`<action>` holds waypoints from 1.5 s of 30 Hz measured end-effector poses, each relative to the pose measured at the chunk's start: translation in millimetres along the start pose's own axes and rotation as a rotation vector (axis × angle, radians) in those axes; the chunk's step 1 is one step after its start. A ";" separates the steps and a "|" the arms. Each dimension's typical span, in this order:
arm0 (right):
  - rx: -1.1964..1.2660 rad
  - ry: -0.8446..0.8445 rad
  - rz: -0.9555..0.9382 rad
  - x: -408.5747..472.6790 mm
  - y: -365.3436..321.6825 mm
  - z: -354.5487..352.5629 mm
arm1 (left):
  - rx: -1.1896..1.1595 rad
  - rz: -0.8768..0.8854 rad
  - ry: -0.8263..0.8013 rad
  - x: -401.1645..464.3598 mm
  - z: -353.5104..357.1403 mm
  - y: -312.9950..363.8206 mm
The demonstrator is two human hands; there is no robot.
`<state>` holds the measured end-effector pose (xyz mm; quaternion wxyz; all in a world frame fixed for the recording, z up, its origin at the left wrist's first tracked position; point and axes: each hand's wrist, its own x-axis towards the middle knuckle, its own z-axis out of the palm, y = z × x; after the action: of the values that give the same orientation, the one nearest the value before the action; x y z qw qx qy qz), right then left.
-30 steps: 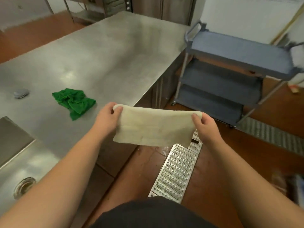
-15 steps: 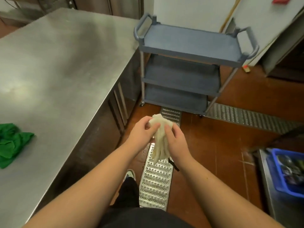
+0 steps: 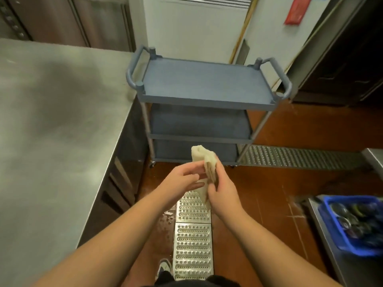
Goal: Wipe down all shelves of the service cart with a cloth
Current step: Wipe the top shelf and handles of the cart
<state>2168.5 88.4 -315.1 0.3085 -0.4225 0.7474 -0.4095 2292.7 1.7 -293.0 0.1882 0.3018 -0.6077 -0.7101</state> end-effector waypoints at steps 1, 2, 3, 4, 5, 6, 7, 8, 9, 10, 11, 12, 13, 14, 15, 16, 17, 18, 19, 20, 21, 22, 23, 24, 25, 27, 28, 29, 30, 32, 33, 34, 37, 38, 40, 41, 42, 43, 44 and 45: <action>-0.016 0.028 -0.010 11.1 -2.3 -1.1 | 0.057 0.006 -0.012 12.7 -4.6 6.5; -0.019 0.050 -0.013 20.7 -5.0 -2.4 | 0.099 0.007 -0.021 24.5 -7.6 12.5; -0.009 0.069 -0.018 30.0 -7.1 -4.7 | 0.133 0.009 -0.032 35.6 -9.5 17.9; 0.004 0.086 -0.023 40.0 -8.3 -8.0 | 0.151 0.013 -0.051 48.0 -11.5 20.8; 0.014 0.096 -0.030 50.7 -8.8 -12.1 | 0.173 0.016 -0.066 60.3 -13.3 24.1; 0.015 0.100 -0.036 61.9 -9.4 -16.9 | 0.188 0.021 -0.078 73.3 -15.4 27.3; 0.008 0.105 -0.041 74.8 -8.6 -22.5 | 0.211 0.025 -0.085 87.9 -18.3 29.7; -0.006 0.114 -0.042 89.1 -5.9 -29.2 | 0.226 0.030 -0.090 103.7 -20.6 31.9; -0.027 0.122 -0.040 103.7 -1.6 -36.5 | 0.251 0.032 -0.091 119.9 -21.9 35.5; -0.056 0.133 -0.041 118.9 3.2 -44.5 | 0.276 0.037 -0.094 137.0 -23.0 39.3; -0.087 0.141 -0.051 134.1 8.6 -53.3 | 0.308 0.044 -0.095 154.7 -23.3 43.2; -0.114 0.146 -0.062 149.3 13.8 -62.8 | 0.337 0.052 -0.105 173.1 -23.0 47.1; -0.130 0.148 -0.072 165.4 19.4 -73.1 | 0.382 0.060 -0.116 192.9 -23.1 51.0; -0.135 0.153 -0.083 182.3 25.5 -83.9 | 0.438 0.064 -0.125 213.7 -23.7 54.9; -0.132 0.161 -0.090 200.4 31.5 -95.3 | 0.499 0.066 -0.122 234.0 -24.5 59.6; -0.129 0.170 -0.089 219.0 36.0 -107.7 | 0.552 0.066 -0.111 254.0 -26.2 63.9; -0.126 0.176 -0.078 238.4 39.6 -120.6 | 0.594 0.058 -0.086 273.8 -28.6 68.0; -0.124 0.180 -0.061 258.2 42.9 -133.6 | 0.618 0.041 -0.054 293.1 -31.3 72.4; -0.120 0.182 -0.041 276.7 46.5 -145.3 | 0.632 0.020 -0.022 309.8 -34.0 77.2; -0.114 0.184 -0.025 293.7 49.1 -156.0 | 0.644 0.006 0.006 325.4 -37.5 80.3; -0.104 0.185 -0.019 310.1 50.3 -166.1 | 0.653 0.007 0.032 340.6 -40.1 84.3; -0.094 0.184 -0.017 327.2 50.4 -175.8 | 0.649 0.014 0.058 355.8 -43.4 88.1; -0.084 0.186 -0.012 344.9 50.7 -184.5 | 0.630 0.021 0.088 370.4 -47.3 91.0; -0.075 0.195 -0.005 361.8 50.2 -191.8 | 0.599 0.020 0.121 383.5 -51.4 93.2; -0.066 0.210 0.005 377.4 48.3 -197.5 | 0.563 0.009 0.151 395.5 -55.1 94.8; -0.047 0.225 0.026 407.1 43.1 -205.4 | 0.487 -0.001 0.195 417.9 -65.7 95.5; -0.041 0.229 0.041 421.8 40.6 -208.7 | 0.451 0.004 0.207 428.2 -72.2 95.6; -0.039 0.237 0.053 440.0 39.2 -210.9 | 0.424 0.008 0.218 441.8 -80.6 95.8; -0.040 0.245 0.058 454.0 37.9 -213.4 | 0.405 0.005 0.232 452.8 -87.5 96.6; -0.046 0.244 0.068 480.5 35.8 -215.5 | 0.356 -0.004 0.265 476.6 -103.9 98.5; -0.052 0.245 0.078 495.4 35.1 -214.9 | 0.325 -0.005 0.279 490.6 -113.5 99.5; -0.052 0.257 0.084 510.6 33.6 -214.3 | 0.300 -0.004 0.287 505.1 -123.7 100.0; -0.047 0.293 0.097 557.9 27.9 -212.0 | 0.259 -0.010 0.297 549.8 -157.5 102.4; -0.053 0.301 0.109 573.5 25.0 -211.7 | 0.246 -0.014 0.301 565.0 -168.8 105.4; -0.064 0.323 0.152 604.5 20.6 -210.9 | 0.221 -0.022 0.294 596.4 -188.8 114.2; -0.066 0.335 0.180 620.3 19.7 -210.5 | 0.213 -0.027 0.284 612.6 -197.3 119.0; -0.072 0.347 0.204 635.5 19.9 -210.7 | 0.209 -0.034 0.271 628.9 -204.3 123.4; -0.078 0.363 0.216 649.6 20.1 -211.2 | 0.208 -0.038 0.255 645.9 -209.7 127.4; -0.083 0.383 0.224 662.7 20.4 -212.4 | 0.211 -0.038 0.232 663.4 -213.5 130.9; -0.085 0.407 0.234 674.6 21.6 -214.8 | 0.215 -0.040 0.207 680.8 -215.4 134.3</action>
<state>1681.6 -426.0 -309.7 0.1788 -0.2544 0.8545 -0.4160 1912.4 -616.9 -315.0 0.2022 0.4037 -0.6513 -0.6098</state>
